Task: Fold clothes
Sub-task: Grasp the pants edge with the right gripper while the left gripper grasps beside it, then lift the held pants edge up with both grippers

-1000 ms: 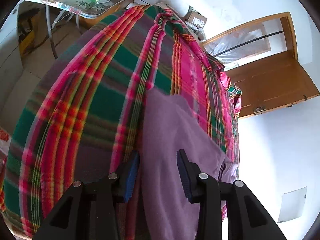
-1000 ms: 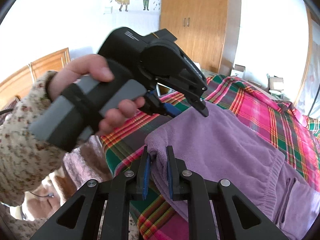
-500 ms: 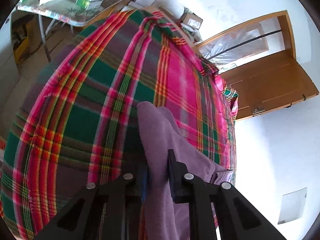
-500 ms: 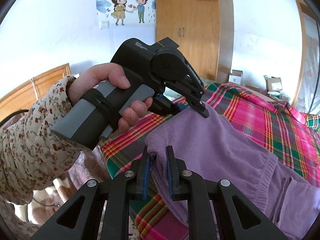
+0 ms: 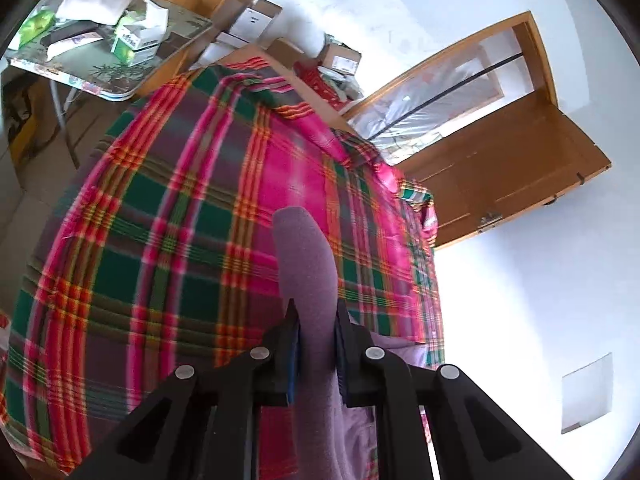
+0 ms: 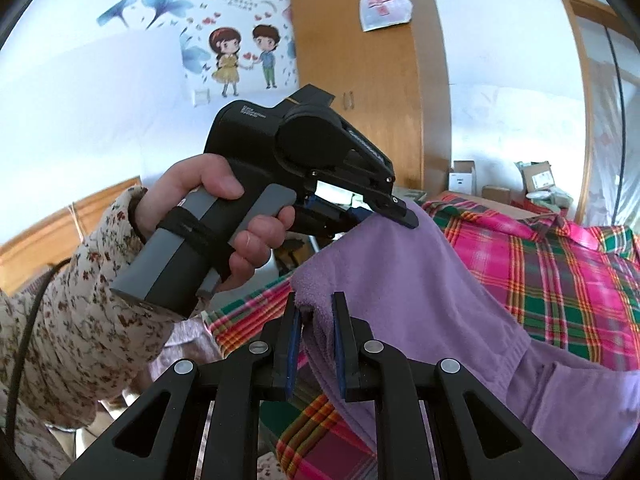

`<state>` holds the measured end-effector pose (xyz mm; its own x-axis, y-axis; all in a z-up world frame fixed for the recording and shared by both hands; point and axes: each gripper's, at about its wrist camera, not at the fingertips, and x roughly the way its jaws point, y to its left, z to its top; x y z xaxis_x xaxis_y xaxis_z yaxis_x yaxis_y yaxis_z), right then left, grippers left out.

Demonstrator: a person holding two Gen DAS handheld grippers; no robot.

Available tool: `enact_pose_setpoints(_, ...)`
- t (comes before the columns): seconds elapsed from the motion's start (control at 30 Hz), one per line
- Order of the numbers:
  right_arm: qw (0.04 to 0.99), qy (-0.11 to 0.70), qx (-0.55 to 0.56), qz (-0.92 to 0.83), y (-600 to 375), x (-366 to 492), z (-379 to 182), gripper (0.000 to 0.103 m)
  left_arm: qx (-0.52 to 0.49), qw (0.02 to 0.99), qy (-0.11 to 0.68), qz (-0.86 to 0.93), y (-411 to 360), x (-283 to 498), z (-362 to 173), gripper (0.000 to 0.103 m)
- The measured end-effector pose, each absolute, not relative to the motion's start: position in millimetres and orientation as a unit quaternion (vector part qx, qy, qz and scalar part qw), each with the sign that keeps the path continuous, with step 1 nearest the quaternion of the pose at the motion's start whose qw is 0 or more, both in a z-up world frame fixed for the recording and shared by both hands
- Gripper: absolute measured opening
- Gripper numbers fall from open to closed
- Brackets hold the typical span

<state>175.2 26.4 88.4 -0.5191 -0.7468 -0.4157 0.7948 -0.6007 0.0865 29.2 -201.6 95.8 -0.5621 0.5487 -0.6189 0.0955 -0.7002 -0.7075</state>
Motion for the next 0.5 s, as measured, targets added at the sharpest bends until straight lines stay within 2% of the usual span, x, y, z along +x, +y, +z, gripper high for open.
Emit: enact_pose_setpoints(0.5,0.401,0.003,0.17,-0.9,86.4,180.0,118.0,0.015,-0.422,0.2,-0.329,0.821,-138.7,15.5,139.1,0.015)
